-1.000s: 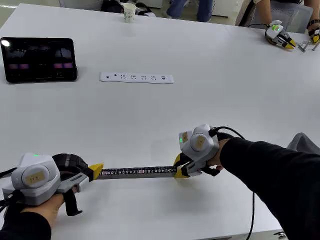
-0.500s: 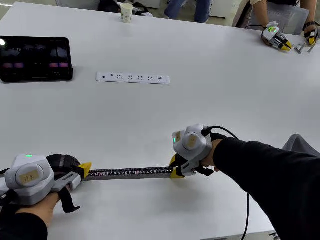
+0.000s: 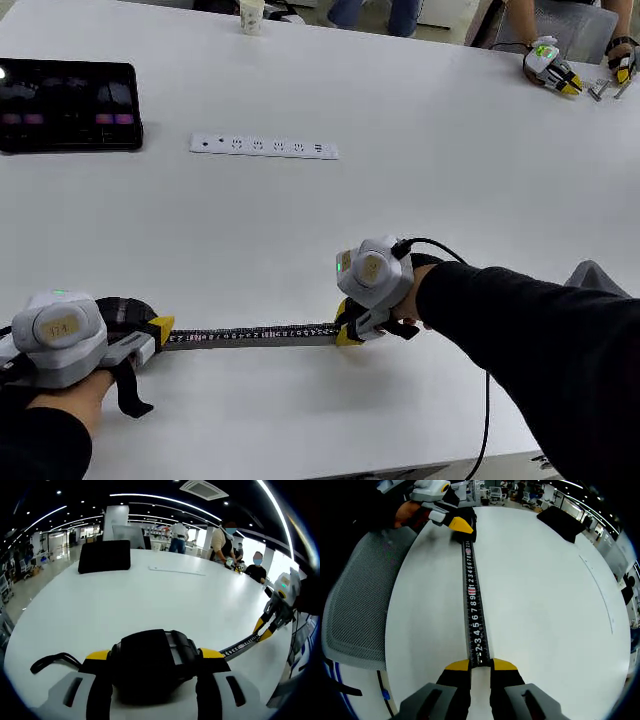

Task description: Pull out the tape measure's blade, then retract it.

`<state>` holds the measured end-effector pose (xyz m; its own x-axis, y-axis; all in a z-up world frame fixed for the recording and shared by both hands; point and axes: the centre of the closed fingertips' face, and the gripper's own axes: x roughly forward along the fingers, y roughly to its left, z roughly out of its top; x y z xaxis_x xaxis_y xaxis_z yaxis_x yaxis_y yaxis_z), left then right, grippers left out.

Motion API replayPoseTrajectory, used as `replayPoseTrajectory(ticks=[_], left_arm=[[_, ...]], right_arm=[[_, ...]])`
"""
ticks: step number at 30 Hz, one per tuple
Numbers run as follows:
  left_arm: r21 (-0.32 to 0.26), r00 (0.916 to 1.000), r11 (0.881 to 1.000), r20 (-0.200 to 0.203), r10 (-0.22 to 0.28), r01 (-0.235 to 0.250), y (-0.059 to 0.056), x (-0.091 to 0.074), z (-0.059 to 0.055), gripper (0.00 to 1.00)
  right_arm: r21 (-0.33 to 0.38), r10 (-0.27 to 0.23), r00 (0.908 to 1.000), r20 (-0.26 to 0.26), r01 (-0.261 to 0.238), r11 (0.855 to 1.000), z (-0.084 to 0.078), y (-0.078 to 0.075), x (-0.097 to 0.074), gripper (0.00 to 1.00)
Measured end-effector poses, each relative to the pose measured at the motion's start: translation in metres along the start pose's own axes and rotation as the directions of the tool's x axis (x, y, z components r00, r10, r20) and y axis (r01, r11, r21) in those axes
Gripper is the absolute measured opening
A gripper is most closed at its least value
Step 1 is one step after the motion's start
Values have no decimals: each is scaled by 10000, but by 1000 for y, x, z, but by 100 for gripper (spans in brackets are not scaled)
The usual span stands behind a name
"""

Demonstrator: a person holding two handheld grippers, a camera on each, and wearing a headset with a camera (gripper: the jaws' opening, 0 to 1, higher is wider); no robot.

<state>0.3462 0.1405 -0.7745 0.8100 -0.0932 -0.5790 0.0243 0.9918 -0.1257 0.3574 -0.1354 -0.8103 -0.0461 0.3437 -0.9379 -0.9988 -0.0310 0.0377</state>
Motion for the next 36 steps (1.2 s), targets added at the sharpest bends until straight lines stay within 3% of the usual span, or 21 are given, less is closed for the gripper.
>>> replayPoseTrajectory(ticks=[10, 26, 36], left_arm=[[100, 10000, 9999, -93, -26, 27, -1, 0, -1, 63], [147, 9998, 9999, -202, -79, 82, -3, 0, -1, 63], [165, 9996, 9998, -264, -99, 103, -3, 0, -1, 63]], right_arm=[[-51, -56, 9998, -187, 55, 10000, 2, 1, 0, 11], [537, -148, 9999, -64, 151, 9984, 6, 0, 1, 11], [422, -235, 9996, -171, 242, 9988, 9, -1, 3, 11]])
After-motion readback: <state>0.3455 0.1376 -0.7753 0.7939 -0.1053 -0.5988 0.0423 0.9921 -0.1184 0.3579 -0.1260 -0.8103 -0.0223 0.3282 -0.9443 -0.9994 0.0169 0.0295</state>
